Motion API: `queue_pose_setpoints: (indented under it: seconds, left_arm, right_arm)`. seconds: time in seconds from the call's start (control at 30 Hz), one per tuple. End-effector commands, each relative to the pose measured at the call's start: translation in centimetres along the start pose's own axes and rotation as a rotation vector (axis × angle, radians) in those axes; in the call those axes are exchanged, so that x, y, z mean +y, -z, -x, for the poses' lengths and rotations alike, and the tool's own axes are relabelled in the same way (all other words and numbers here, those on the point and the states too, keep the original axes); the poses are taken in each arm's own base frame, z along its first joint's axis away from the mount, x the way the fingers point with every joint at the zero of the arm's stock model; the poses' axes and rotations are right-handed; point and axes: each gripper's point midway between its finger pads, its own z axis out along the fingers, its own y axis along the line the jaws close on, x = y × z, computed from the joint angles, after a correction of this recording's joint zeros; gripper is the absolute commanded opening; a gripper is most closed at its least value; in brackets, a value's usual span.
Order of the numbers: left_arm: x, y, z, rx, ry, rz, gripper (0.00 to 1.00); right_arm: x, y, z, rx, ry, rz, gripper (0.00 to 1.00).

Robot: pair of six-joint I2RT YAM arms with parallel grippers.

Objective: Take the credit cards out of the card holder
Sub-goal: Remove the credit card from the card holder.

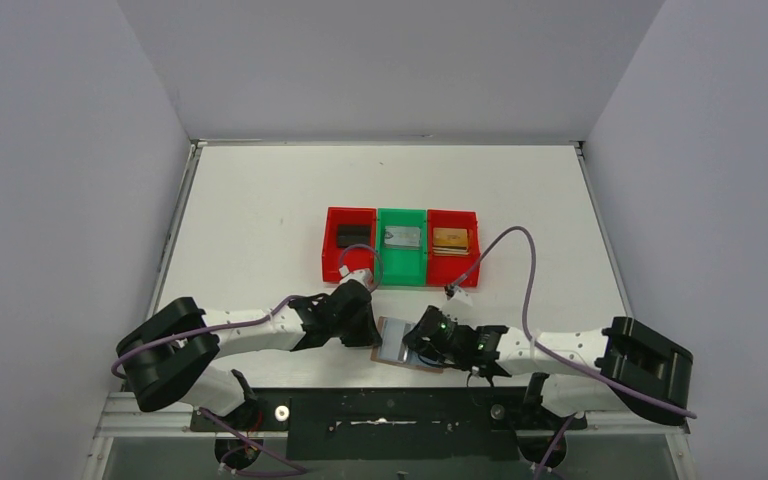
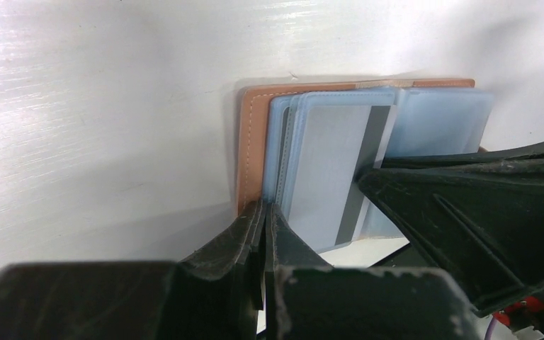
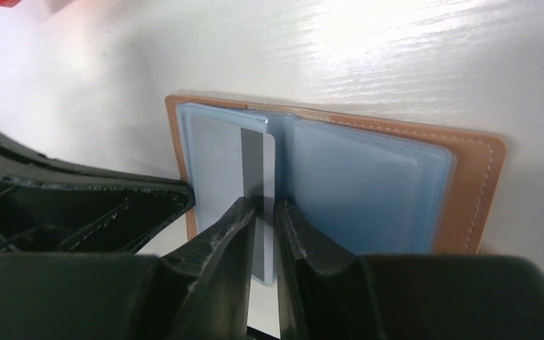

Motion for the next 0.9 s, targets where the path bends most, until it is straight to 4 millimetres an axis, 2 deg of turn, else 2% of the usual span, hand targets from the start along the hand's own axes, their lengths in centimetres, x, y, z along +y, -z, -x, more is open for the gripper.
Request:
queue_pose_setpoints:
  seconds: [0.0, 0.1, 0.3, 0.5, 0.87]
  left_arm:
    - [1.5, 0.0, -0.7, 0.002, -0.005, 0.055, 0.00]
    - [1.6, 0.0, -0.7, 0.001, -0.001, 0.060, 0.00]
    - [1.6, -0.1, -0.7, 0.003, 0.000, 0.064, 0.00]
    - [2.0, 0.1, -0.6, -0.004, 0.008, 0.081, 0.00]
    - [2.2, 0.2, -0.5, -0.014, 0.015, 0.093, 0.00]
  right_arm:
    - [4.9, 1.8, 1.1, -0.034, -0.093, 0.325, 0.15]
    - [5.0, 2.6, 1.4, -0.041, -0.128, 0.404, 0.11]
    - [4.7, 3.0, 1.5, -0.027, -0.115, 0.451, 0.01]
    - [3.7, 2.9, 1.4, -0.010, -0.125, 0.446, 0.02]
    - [0.3, 2.7, 1.2, 0.032, -0.147, 0.361, 0.07]
